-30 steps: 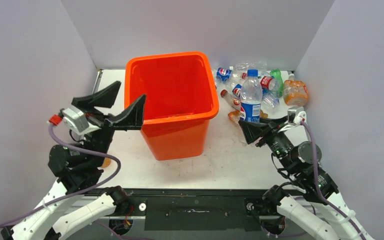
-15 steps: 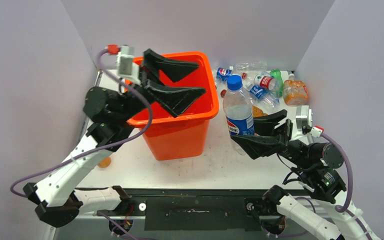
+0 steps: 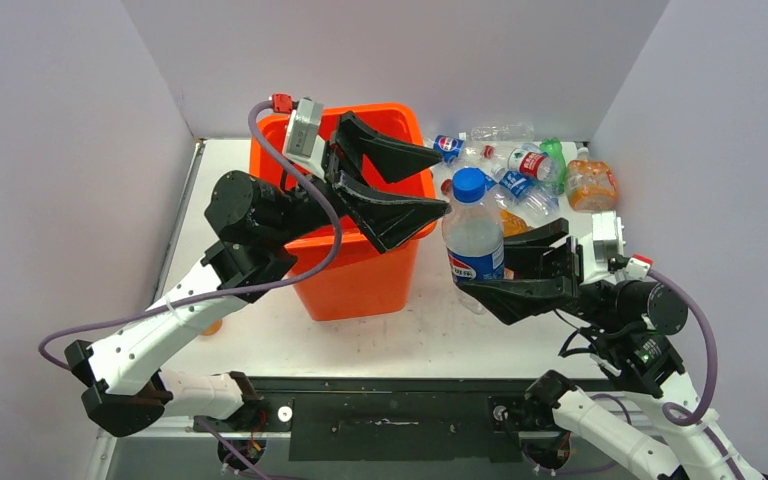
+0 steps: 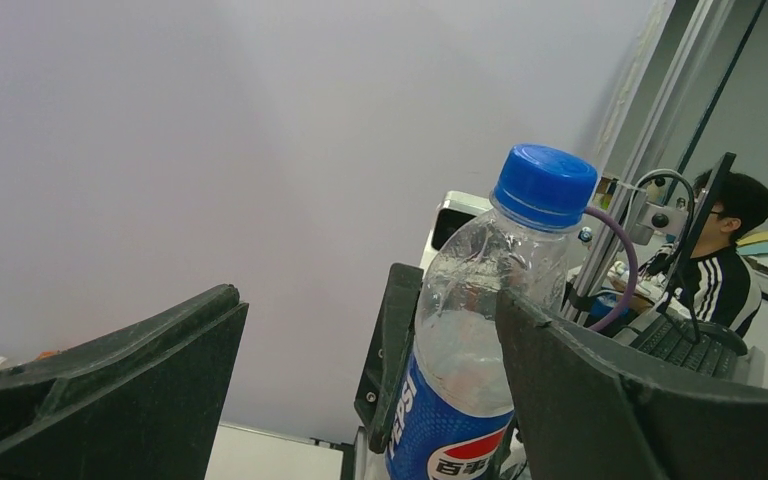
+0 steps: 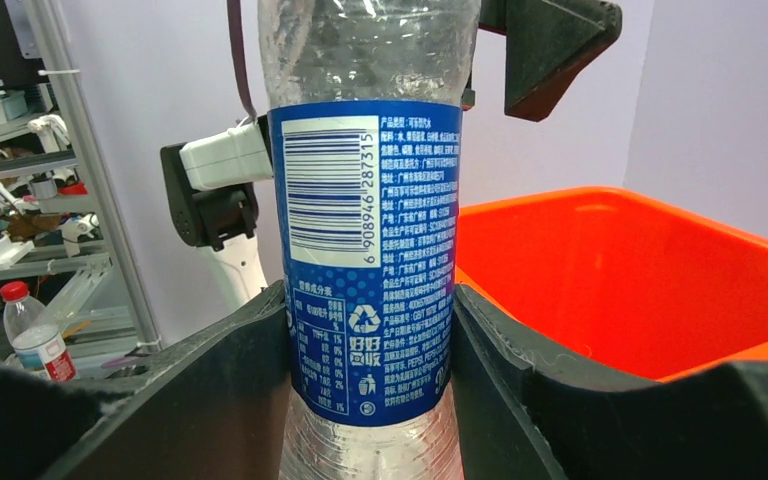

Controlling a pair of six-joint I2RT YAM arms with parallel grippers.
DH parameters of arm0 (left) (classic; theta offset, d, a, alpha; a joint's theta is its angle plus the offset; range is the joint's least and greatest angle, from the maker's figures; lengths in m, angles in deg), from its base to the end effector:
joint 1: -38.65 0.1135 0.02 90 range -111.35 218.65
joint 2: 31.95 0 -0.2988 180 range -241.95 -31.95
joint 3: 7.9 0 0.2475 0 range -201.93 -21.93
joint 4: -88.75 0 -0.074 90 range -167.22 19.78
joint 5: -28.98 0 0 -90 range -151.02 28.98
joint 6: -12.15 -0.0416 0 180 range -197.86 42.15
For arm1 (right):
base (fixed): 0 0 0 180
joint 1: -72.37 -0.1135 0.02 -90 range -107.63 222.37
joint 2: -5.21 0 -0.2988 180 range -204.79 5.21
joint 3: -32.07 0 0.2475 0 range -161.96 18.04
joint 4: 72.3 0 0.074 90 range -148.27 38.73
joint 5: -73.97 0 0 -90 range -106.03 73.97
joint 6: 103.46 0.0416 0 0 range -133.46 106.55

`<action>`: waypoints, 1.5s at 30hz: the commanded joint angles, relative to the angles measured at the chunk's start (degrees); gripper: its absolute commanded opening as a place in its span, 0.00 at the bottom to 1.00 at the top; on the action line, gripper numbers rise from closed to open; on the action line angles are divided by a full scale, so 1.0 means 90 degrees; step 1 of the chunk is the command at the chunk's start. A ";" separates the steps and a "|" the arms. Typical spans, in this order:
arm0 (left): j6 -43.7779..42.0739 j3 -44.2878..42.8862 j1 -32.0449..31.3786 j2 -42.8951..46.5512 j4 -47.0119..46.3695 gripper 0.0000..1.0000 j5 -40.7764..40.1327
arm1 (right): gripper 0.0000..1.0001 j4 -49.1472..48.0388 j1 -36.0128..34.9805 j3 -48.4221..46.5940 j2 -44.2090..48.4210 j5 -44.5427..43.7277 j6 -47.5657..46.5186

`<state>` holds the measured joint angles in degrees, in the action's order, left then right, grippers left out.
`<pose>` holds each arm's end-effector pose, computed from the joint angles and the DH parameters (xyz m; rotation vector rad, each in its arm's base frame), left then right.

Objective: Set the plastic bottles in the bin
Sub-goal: Pick up the plastic bottle at the center of the board.

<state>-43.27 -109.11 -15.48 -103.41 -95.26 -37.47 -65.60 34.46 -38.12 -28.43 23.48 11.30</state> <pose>0.1231 -0.1986 0.5819 0.6052 1.0039 -1.5915 0.0327 0.0590 0.4792 -0.7963 1.0054 1.3132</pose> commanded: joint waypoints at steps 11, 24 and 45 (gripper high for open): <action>-0.0493 0.0150 -0.0436 0.0611 -0.1042 0.96 -0.0496 | 0.43 -0.0055 0.0042 0.0156 0.0027 -0.0214 -0.0070; -0.0717 -0.0634 -0.0584 0.0054 0.0150 0.95 -0.0531 | 0.43 -0.0102 0.0042 0.0169 -0.0153 0.0093 0.0012; -0.1059 -0.1214 -0.0773 -0.0329 0.0659 0.03 -0.0059 | 0.60 0.0641 0.0037 -0.0093 -0.0348 -0.0053 -0.0363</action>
<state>-52.12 -116.97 -21.80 -106.08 -90.00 -40.75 -60.94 34.50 -36.57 -30.27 24.31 8.98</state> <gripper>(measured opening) 0.333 0.489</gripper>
